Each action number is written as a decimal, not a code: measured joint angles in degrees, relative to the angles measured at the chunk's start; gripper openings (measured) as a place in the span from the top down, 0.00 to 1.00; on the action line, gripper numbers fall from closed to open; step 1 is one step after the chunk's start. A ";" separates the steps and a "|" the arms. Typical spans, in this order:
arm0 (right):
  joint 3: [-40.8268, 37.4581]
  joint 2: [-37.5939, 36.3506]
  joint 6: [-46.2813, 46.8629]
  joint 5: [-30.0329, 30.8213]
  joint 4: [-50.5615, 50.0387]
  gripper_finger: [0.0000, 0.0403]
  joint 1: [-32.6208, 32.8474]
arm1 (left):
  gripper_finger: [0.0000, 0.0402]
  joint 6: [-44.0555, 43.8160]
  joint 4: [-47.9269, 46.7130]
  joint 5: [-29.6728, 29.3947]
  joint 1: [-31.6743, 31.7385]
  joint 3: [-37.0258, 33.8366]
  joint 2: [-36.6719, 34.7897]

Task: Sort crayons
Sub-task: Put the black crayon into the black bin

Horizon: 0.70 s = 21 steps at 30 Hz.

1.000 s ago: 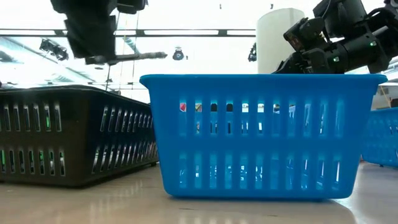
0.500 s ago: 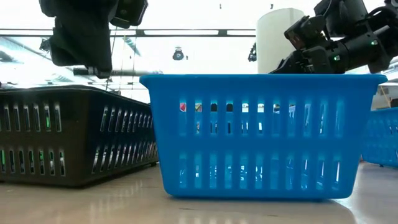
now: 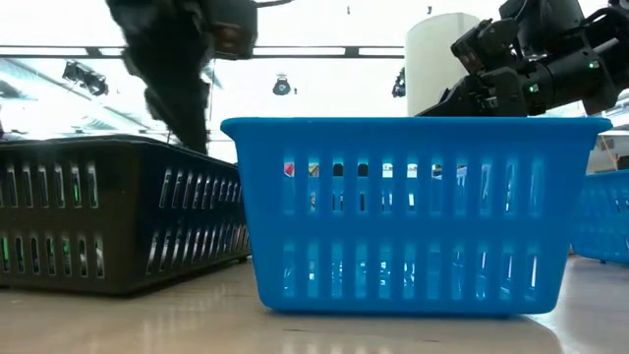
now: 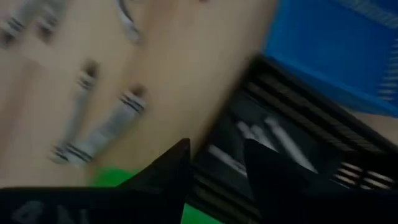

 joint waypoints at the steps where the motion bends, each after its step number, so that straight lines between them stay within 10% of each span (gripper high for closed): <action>1: 0.00 0.00 0.00 -0.02 0.02 0.74 0.00 | 0.60 1.81 0.06 -0.83 1.06 0.00 0.00; 21: 0.00 0.00 1.98 2.61 -1.27 0.74 4.24 | 0.61 22.62 -0.73 -1.33 16.40 0.00 8.76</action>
